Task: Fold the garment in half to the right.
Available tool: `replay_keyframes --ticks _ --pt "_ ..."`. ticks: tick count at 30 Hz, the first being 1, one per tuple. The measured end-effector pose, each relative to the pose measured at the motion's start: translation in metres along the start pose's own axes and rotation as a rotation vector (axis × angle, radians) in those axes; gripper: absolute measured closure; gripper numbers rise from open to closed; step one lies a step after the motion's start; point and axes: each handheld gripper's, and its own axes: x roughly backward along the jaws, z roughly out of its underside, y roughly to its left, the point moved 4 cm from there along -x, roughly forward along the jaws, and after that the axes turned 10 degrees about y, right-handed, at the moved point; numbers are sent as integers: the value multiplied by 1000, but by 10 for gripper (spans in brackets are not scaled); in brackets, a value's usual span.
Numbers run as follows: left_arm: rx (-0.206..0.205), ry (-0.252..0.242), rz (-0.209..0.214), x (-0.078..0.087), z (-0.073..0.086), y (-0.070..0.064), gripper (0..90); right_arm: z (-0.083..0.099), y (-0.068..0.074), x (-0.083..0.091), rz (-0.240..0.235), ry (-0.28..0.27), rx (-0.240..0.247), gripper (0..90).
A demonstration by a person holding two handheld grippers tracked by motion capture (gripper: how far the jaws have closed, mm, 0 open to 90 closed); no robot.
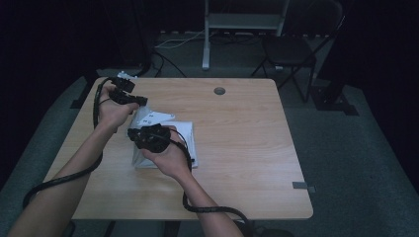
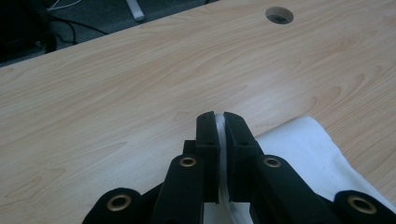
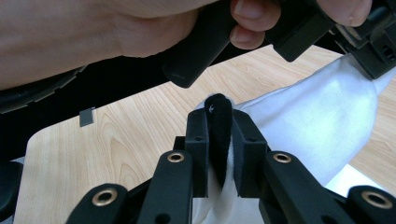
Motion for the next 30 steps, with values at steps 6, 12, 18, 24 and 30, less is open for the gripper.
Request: replay_keyframes --ticks 6,12,18,24,30 --pt "4 -1 4 -3 0 -2 855 3 -2 2 3 4 -8 793" --pt "1 -1 10 -6 -1 -5 856 6 -5 5 9 5 -13 792" --pt "3 -3 16 -8 -3 -9 856 7 -6 7 12 7 -13 792" --pt "-4 0 20 -11 -3 -13 856 10 -8 10 17 9 -15 792" --pt "-11 0 27 -14 -4 -18 855 14 -10 13 21 14 -23 792"
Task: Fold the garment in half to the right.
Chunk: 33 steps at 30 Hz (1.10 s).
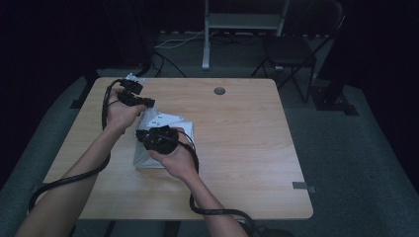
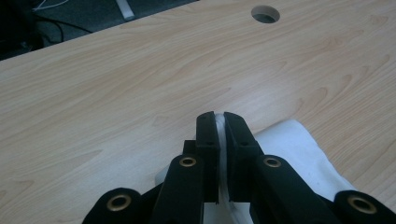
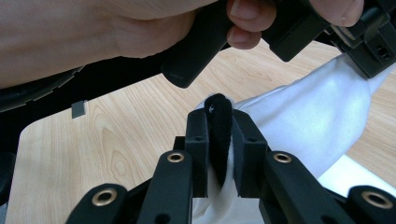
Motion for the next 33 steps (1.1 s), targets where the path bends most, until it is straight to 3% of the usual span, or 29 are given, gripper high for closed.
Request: replay_keyframes --ticks 33 --pt "-18 11 38 -16 -1 -17 855 18 -9 9 17 9 -25 789"
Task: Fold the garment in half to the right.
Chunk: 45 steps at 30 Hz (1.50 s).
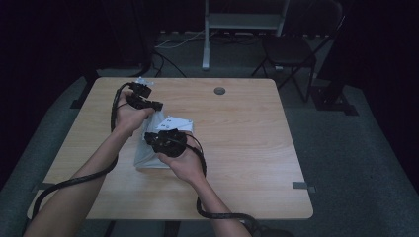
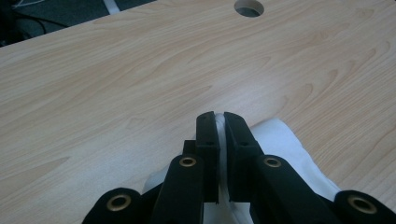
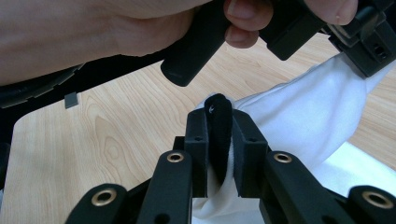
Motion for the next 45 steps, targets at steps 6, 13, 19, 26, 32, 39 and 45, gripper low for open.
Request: replay_keyframes --ticks 6,13,19,26,32,39,45 --pt "-6 3 0 -2 0 -3 854 2 0 1 1 2 -1 789" --pt "-13 6 7 -5 0 -6 855 5 0 1 1 2 -6 789" --pt "-18 15 9 -6 -1 -9 854 7 -1 2 4 3 -5 789" --pt "-24 15 10 -7 -1 -12 854 10 -3 3 7 0 -13 787" --pt "-28 14 16 -10 -1 -15 854 13 -4 3 6 2 -16 786" --pt "-30 16 19 -13 0 -17 854 16 -5 3 7 8 -19 786" --pt "-34 17 22 -15 -1 -19 854 16 -6 4 10 10 -20 786"
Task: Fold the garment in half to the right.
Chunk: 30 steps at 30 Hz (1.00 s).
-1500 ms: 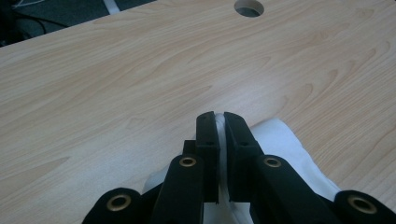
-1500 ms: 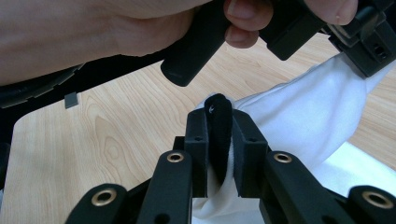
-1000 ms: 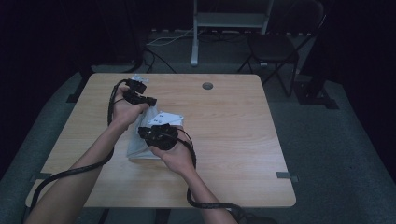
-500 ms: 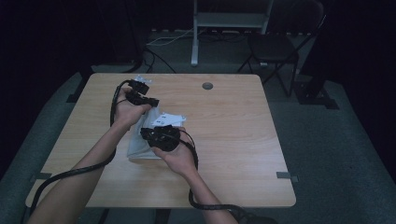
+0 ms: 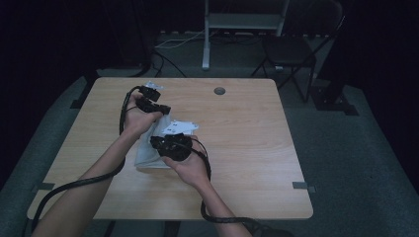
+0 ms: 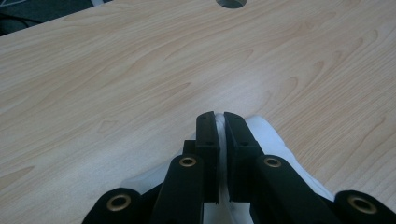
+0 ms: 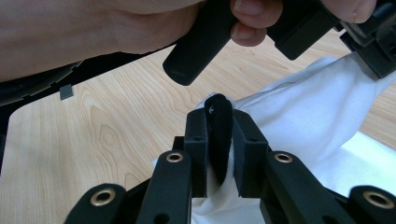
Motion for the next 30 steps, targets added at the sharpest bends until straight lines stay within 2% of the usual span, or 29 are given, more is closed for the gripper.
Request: replay_keyframes --ticks 30 --pt "-17 17 15 -12 -1 -10 854 10 -6 2 14 27 -14 782"
